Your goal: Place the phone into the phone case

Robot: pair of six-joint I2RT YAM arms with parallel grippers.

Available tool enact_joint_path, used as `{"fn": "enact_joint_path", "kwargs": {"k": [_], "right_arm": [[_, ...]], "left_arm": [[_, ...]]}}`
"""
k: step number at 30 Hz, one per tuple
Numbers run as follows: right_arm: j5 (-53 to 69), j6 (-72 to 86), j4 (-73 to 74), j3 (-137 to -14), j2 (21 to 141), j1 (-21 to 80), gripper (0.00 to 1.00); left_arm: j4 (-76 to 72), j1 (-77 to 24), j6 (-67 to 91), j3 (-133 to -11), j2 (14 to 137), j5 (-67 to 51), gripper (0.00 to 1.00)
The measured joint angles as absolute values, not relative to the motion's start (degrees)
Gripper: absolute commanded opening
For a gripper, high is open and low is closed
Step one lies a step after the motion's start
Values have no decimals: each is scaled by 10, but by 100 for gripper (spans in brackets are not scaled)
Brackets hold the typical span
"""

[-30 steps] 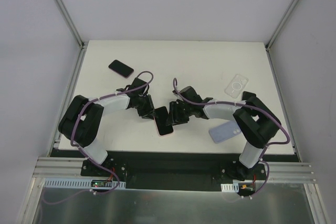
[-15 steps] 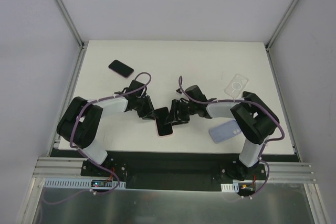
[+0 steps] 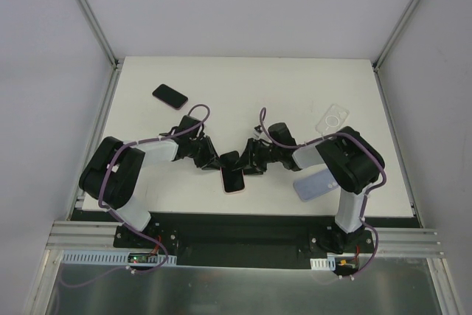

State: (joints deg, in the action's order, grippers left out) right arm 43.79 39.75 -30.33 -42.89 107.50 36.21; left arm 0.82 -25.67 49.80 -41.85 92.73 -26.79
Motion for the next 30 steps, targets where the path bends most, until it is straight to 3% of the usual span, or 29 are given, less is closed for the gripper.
{"fn": "enact_joint_path", "kwargs": {"k": [8,12,17,21,22,24,25,28,30], "right_arm": [[438,413,-350,-404,1084,353,27],[443,409,-365,-398,1084,352,6],[447,404,-372,-395,1084,352,2],[446,399,-370,-395,1085,352,18],[446,399,-370,-395,1085,352,18],[444,399,-369,-395,1085,351,6],[444,399,-368,-395,1085,351,3],[445,399,-367,-395,1085,350,2],[446,398,-368,-395,1084,350,1]], "left_arm": [[-2,-257,509,-409,928,-289,2],[-3,-256,511,-409,928,-293,2],[-4,-255,513,-407,928,-294,2],[-6,-255,514,-405,928,-295,2],[-7,-255,515,-404,928,-295,3],[-8,-255,515,-403,928,-295,5],[-9,-255,515,-403,928,-295,7],[-8,-255,511,-402,924,-294,27],[-4,-255,502,-395,914,-298,47]]}}
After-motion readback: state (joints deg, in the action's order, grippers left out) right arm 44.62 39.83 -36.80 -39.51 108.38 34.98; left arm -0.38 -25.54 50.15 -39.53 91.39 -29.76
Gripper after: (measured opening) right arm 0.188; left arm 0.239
